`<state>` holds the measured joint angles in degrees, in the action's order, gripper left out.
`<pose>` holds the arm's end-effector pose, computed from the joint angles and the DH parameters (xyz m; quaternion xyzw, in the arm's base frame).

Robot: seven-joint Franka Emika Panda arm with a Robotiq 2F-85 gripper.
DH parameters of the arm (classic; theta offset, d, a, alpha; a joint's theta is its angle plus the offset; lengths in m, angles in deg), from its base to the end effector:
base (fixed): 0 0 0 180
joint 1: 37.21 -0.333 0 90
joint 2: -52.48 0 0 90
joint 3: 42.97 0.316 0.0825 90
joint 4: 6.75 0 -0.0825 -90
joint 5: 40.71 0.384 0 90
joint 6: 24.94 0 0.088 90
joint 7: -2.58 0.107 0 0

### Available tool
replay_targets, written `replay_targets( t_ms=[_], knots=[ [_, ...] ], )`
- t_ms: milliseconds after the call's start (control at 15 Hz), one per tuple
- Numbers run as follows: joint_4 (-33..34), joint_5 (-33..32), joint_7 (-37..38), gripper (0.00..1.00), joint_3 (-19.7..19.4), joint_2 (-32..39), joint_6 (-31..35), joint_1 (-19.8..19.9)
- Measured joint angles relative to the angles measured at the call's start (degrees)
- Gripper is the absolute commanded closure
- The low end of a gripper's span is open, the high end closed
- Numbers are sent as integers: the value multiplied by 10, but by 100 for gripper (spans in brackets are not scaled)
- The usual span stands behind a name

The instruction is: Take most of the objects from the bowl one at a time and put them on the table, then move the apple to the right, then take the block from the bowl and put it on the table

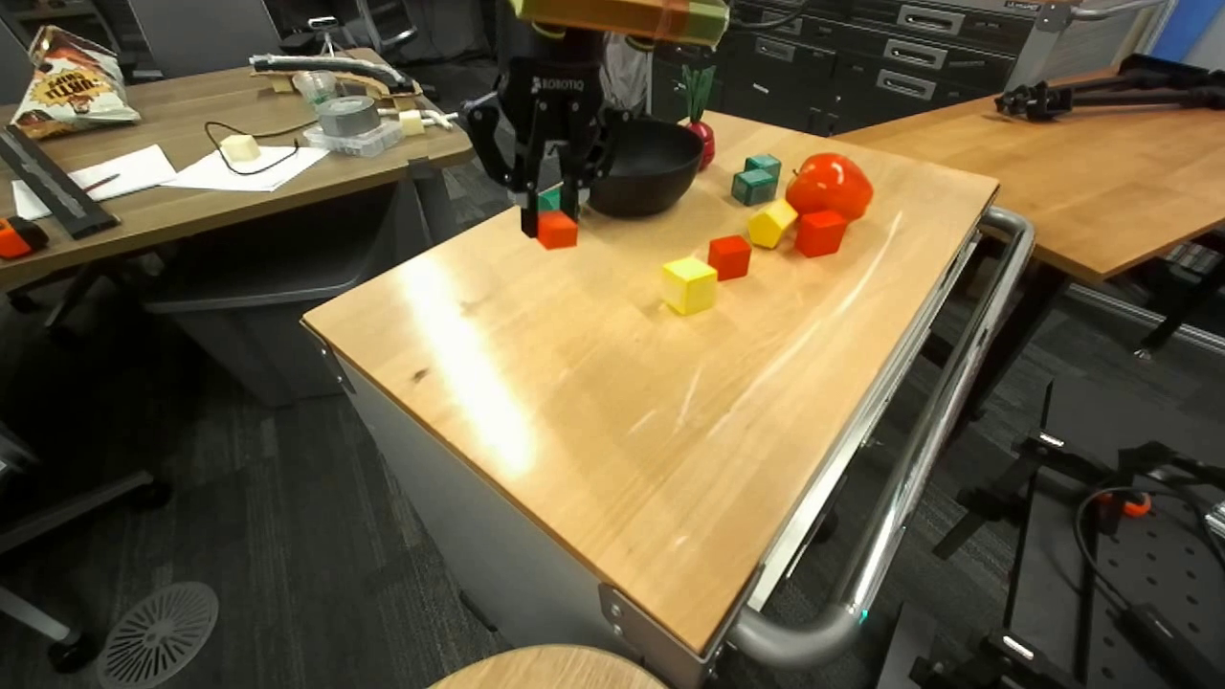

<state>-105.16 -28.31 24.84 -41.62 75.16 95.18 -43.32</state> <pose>0.6495 0.0941 0.3578 -0.9782 0.1834 0.0332 0.0920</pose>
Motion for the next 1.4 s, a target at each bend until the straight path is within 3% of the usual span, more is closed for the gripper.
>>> replay_targets(
  t_ms=[267,333,400,533,867,1067,1400],
  knots=[
    [-9,0,31,88,0,27,32,-11],
    [-12,0,39,80,-1,33,38,-11],
    [-13,0,46,42,-2,38,43,-11],
    [-16,0,59,37,-5,46,56,-11],
    [-20,13,65,0,-6,42,105,-5],
    [-21,9,58,0,-12,15,121,6],
    [-18,-51,60,0,-65,-27,119,28]
  ],
)
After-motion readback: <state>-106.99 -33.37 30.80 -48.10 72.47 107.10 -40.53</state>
